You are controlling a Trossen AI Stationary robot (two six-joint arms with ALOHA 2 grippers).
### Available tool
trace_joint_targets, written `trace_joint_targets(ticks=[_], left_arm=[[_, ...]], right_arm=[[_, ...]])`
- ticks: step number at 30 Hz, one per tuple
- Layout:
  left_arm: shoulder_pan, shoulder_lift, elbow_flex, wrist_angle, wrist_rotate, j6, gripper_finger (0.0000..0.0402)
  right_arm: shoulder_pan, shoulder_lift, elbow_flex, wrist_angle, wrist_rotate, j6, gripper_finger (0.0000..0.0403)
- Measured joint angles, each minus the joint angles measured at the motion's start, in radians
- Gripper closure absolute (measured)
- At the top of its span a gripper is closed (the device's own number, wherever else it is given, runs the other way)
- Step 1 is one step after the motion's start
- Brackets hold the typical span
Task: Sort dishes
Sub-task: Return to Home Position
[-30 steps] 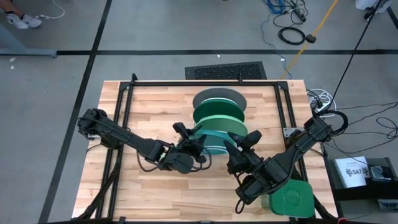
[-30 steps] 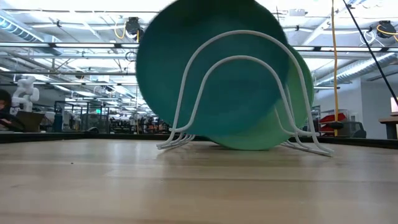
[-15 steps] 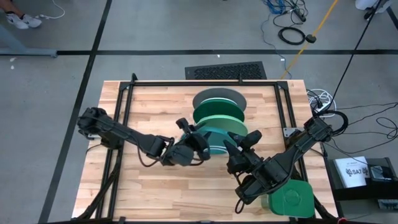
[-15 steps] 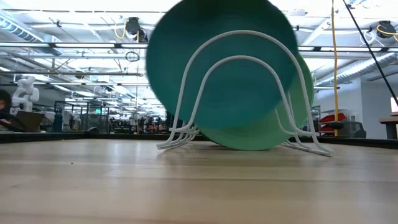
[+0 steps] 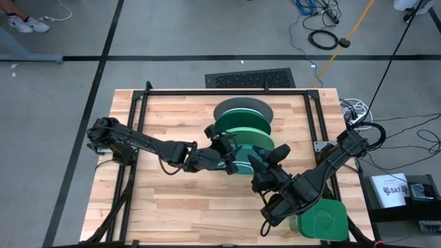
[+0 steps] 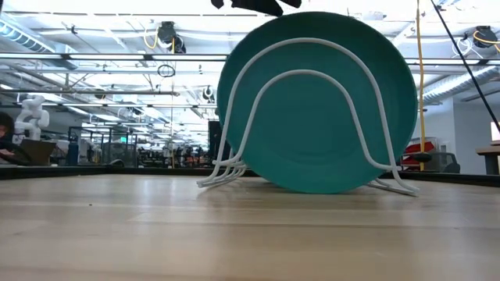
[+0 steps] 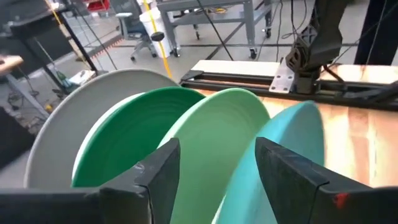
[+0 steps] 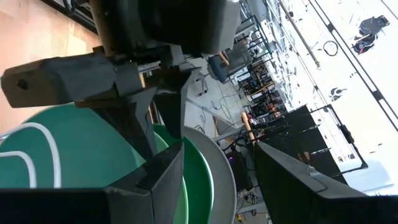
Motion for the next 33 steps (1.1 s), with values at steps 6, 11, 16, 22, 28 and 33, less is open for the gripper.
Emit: trace_joint_targets(ticks=[6, 11, 16, 22, 28, 33], left_arm=[[-0.017, -0.003, 0.000, -0.002, 0.007, 0.014, 0.0191], [-0.043, -0.037, 0.000, 0.001, 0.005, 0.054, 0.0191], [-0.077, -0.109, 0.000, -0.010, -0.014, 0.088, 0.0191], [-0.170, -0.236, 0.000, -0.127, -0.089, 0.145, 0.0193], [-0.286, -0.346, 0.000, -0.296, -0.144, 0.136, 0.0251], [-0.388, -0.386, 0.000, -0.351, -0.141, 0.141, 0.0350]], right_arm=[[0.001, 0.000, 0.000, 0.000, 0.000, 0.000, 0.0216], [0.001, 0.000, 0.000, -0.002, 0.000, 0.000, 0.0216], [0.001, 0.000, 0.000, -0.002, -0.001, 0.000, 0.0216], [0.015, 0.000, 0.000, 0.000, -0.039, 0.001, 0.0216], [0.013, 0.000, 0.000, 0.100, -0.251, -0.094, 0.0218], [-0.015, 0.000, 0.000, 0.335, -0.505, -0.307, 0.0249]])
